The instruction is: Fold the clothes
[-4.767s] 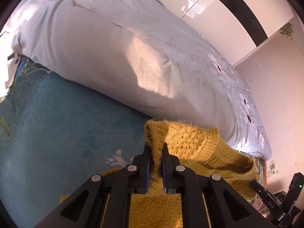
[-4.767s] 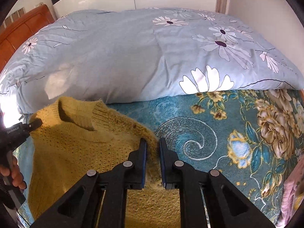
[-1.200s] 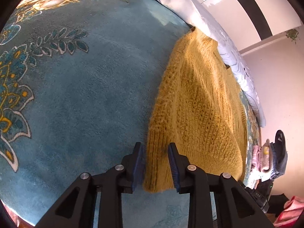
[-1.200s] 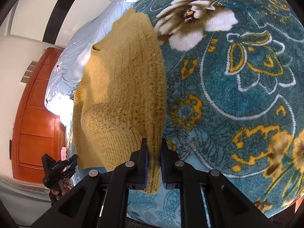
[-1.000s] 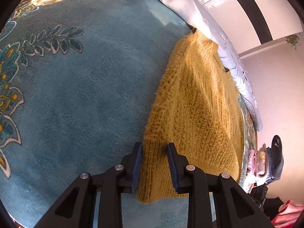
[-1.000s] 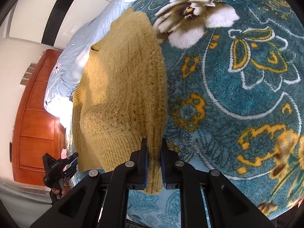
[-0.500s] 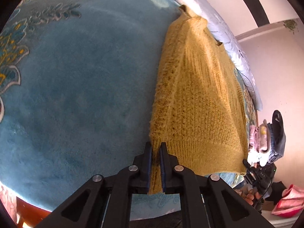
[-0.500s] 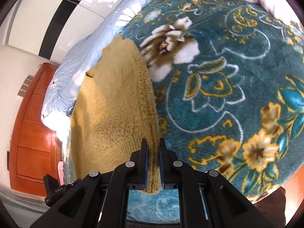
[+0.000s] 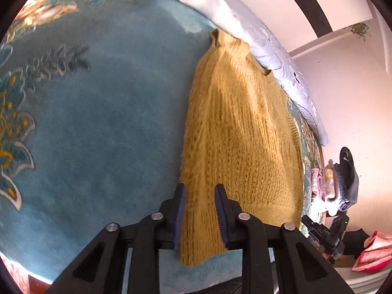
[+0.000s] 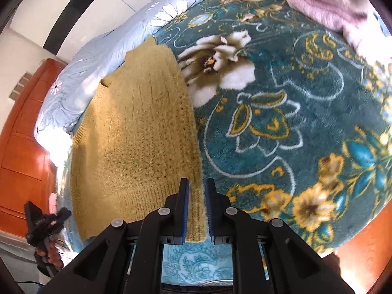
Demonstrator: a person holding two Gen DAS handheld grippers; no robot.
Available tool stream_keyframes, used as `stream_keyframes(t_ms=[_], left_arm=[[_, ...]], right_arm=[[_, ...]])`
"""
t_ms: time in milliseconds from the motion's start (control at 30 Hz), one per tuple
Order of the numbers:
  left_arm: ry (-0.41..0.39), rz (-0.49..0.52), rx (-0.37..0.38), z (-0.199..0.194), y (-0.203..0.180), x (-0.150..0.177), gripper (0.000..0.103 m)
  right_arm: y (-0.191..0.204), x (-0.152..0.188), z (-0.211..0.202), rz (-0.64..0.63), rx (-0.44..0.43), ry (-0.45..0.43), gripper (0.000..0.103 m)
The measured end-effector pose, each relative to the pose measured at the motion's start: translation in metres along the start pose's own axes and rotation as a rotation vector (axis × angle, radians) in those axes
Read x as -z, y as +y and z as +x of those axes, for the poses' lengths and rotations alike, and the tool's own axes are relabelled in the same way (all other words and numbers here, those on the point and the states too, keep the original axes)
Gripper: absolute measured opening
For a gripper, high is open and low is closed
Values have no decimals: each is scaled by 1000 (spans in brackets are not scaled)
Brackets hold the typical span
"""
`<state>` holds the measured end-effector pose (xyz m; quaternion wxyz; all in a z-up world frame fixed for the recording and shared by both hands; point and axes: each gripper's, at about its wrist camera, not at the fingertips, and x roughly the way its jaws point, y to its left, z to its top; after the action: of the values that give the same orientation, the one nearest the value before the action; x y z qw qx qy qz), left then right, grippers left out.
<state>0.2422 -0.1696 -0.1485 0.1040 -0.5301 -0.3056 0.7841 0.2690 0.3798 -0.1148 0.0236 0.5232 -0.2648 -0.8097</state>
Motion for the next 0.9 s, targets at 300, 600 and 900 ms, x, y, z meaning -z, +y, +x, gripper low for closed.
stream_keyframes(t_ms=[300, 600, 900], left_arm=[[-183, 213, -52, 17, -46, -84, 72], [-90, 364, -145, 89, -87, -196, 72], [-21, 260, -221, 189, -85, -285, 72]], right_arm=[[56, -57, -12, -158, 111, -130, 70], [114, -149, 72, -285, 102, -46, 85], [117, -253, 147, -282, 55, -10, 85]])
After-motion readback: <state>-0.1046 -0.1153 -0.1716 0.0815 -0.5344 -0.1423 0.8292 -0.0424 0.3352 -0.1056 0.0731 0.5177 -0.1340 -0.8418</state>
